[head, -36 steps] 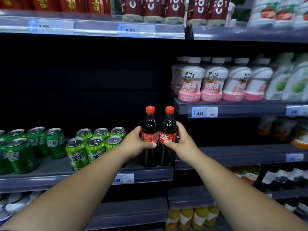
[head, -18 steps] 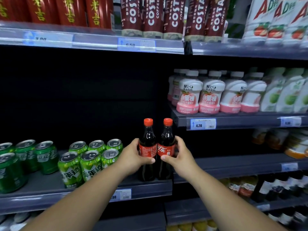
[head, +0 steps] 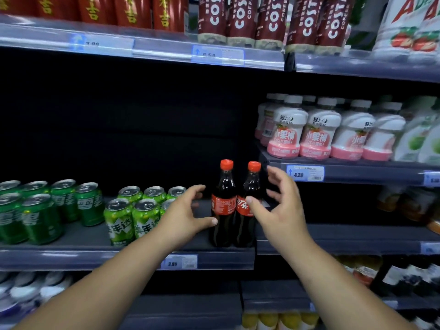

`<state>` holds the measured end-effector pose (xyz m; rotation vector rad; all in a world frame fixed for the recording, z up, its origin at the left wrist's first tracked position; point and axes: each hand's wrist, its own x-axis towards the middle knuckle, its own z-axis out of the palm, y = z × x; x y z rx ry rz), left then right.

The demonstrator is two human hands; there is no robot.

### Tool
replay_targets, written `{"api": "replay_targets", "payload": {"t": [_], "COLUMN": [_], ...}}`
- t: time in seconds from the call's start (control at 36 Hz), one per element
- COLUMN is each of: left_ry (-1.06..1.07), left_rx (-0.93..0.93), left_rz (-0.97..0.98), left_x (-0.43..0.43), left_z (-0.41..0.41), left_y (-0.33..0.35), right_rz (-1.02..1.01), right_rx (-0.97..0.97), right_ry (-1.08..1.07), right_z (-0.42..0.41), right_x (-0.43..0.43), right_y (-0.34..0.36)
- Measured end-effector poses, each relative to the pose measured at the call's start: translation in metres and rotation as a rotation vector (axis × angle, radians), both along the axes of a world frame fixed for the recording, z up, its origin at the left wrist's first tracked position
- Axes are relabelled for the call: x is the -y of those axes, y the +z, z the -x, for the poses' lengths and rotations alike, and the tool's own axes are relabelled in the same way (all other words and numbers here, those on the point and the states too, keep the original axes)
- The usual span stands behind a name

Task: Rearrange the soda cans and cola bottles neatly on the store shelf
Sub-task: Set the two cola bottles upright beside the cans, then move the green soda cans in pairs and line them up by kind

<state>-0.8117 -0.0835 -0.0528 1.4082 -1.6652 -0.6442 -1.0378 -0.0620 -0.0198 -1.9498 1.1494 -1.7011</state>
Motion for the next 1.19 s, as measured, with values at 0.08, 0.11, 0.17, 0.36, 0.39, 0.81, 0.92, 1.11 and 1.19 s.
{"api": "replay_targets", "payload": {"t": [0.08,0.11,0.17,0.36,0.39,0.81,0.92,1.11,1.19], "left_ry": [0.074,0.097,0.137,0.257,0.272,0.023,-0.061,-0.137,-0.121], "left_rx": [0.081,0.114,0.163,0.232,0.255,0.657,0.81,0.952,0.975], "left_rz": [0.086,0.113,0.138,0.158,0.163,0.144,0.091,-0.039,0.004], "left_x": [-0.015,-0.022,-0.032,-0.043,-0.043,0.0,0.019,0.04,0.041], "left_z": [-0.016,-0.022,-0.035,-0.1,-0.108,-0.166,-0.162,-0.169,-0.17], "left_y": [-0.004,-0.004,-0.006,-0.008,-0.009,0.004,0.01,0.003,-0.002], "right_rz": [0.037,0.04,0.033,-0.155,-0.193,-0.542,-0.618,-0.664,-0.626], "right_rx": [-0.005,-0.005,-0.021,-0.144,-0.158,-0.307,-0.356,-0.342,-0.316], "right_ry": [0.08,0.102,0.141,0.262,0.264,0.122,0.18,0.199,0.151], "right_z": [-0.024,-0.034,-0.053,-0.115,-0.124,-0.189,-0.186,-0.184,-0.182], "right_x": [-0.009,-0.011,-0.013,-0.001,0.002,0.056,0.071,0.085,0.085], "right_y": [0.005,0.004,0.0,-0.028,-0.032,-0.053,-0.05,-0.054,-0.06]}}
